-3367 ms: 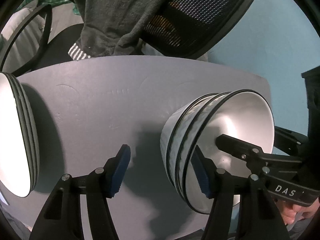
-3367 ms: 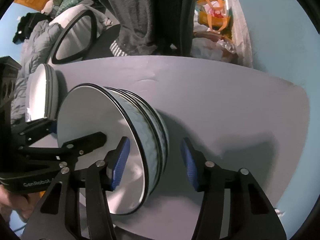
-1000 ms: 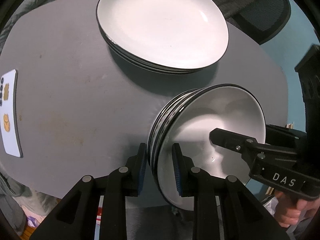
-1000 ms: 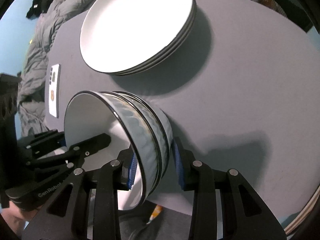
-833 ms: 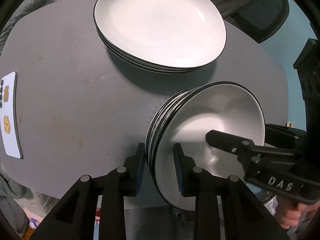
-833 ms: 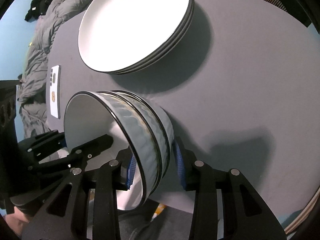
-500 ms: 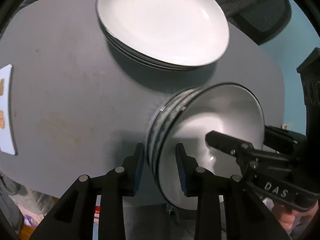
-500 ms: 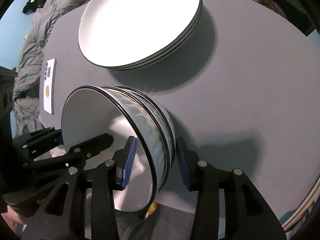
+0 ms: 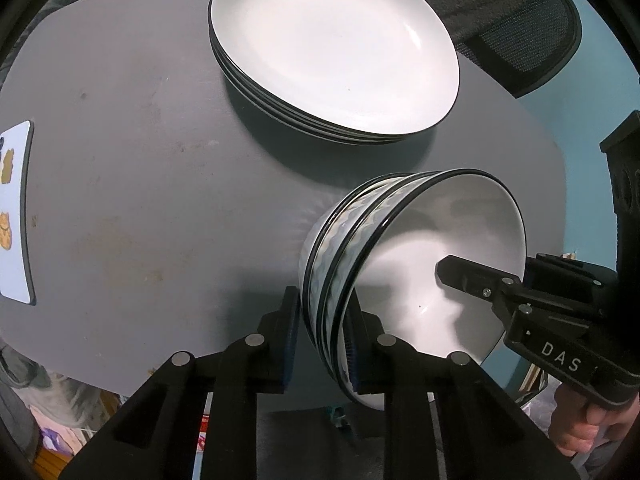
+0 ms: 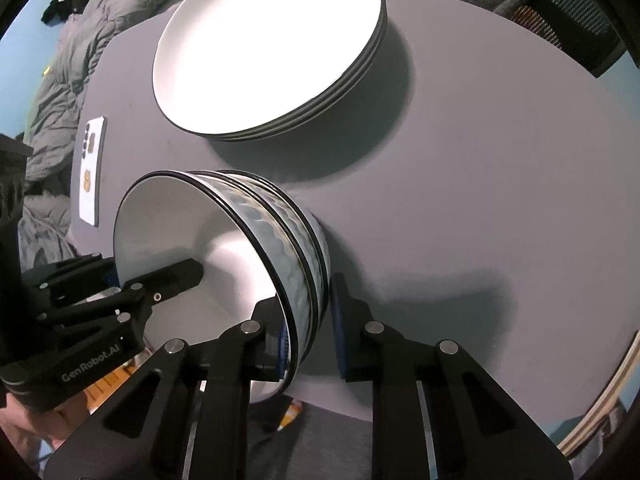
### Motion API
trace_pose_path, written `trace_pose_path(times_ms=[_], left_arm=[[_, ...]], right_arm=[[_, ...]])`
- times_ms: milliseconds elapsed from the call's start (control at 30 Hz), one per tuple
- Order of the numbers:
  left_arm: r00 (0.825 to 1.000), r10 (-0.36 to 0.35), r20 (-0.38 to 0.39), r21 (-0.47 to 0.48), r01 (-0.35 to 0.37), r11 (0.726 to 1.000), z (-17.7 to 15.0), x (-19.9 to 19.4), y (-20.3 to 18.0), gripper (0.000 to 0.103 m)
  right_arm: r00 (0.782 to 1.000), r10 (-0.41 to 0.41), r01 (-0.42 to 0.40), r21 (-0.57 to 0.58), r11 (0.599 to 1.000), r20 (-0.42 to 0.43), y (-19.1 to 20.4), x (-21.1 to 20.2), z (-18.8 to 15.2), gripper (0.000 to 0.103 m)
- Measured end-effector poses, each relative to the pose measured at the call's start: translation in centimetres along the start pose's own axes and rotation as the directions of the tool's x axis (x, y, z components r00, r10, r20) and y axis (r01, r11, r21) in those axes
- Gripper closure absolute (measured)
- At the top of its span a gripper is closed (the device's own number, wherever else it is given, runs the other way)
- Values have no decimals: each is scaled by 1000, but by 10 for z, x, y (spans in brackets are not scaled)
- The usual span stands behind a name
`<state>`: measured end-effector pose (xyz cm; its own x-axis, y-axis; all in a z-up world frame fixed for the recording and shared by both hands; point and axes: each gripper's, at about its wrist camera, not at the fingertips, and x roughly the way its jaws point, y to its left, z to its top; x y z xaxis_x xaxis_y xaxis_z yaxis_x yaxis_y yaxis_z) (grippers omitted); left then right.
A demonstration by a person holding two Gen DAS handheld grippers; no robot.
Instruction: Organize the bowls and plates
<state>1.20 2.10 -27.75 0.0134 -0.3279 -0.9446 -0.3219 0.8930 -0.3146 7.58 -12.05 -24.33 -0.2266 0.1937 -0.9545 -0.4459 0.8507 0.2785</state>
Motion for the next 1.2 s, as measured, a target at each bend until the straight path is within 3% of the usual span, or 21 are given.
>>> trace_pose_path(times_ms=[967, 1200], left_arm=[[999, 34, -11, -12, -34, 999, -3, -9, 2, 84], [999, 46, 9, 7, -46, 999, -4, -33, 1, 84]], right_arm=[[1000, 27, -27, 20, 999, 17, -3, 0, -6, 85], [999, 49, -49, 21, 999, 23, 4, -13, -6, 85]])
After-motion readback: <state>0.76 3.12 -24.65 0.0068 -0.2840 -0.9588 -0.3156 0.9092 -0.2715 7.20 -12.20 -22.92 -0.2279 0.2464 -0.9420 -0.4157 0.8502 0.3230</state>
